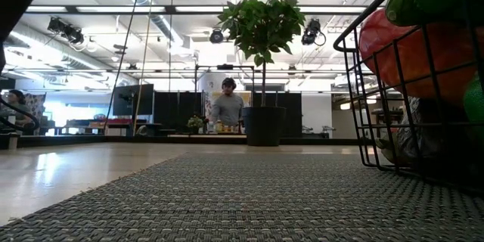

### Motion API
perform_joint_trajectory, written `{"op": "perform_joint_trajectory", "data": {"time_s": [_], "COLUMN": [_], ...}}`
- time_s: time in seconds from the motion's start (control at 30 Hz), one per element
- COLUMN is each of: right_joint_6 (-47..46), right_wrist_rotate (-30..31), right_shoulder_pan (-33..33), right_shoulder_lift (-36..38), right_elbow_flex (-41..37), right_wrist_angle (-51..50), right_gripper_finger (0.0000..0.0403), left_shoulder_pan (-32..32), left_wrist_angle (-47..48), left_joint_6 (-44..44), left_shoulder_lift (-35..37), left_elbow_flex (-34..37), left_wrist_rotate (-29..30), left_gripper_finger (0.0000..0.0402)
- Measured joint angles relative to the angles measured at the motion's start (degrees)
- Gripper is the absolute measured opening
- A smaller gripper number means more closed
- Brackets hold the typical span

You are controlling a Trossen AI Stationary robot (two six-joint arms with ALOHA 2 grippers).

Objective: Build produce basket
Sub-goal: Put the purple garlic into the black wire basket

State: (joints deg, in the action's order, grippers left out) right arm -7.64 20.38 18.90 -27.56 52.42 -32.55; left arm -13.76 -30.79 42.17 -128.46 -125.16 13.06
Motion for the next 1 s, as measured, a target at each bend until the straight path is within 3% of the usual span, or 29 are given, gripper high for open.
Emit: {"op": "perform_joint_trajectory", "data": {"time_s": [0.17,0.37,0.8,1.0], "right_joint_6": [-1.6,-2.1,-4.4,-6.3], "right_wrist_rotate": [2.7,2.7,5.6,5.7], "right_shoulder_pan": [0.0,0.0,0.0,0.0], "right_shoulder_lift": [2.9,3.3,3.2,3.2], "right_elbow_flex": [0.0,0.0,0.0,0.0], "right_wrist_angle": [-2.7,-6.2,-8.7,-10.7], "right_gripper_finger": [0.0372,0.0372,0.0372,0.0372], "left_shoulder_pan": [0.2,0.4,-0.6,-0.5], "left_wrist_angle": [-9.8,-9.7,24.4,29.4], "left_joint_6": [2.6,5.7,11.0,11.6], "left_shoulder_lift": [-4.4,-6.5,-6.7,-6.6], "left_elbow_flex": [0.0,0.0,-0.1,-0.1], "left_wrist_rotate": [0.3,0.3,-1.6,-5.9], "left_gripper_finger": [0.0032,0.0038,0.0092,0.0128]}}
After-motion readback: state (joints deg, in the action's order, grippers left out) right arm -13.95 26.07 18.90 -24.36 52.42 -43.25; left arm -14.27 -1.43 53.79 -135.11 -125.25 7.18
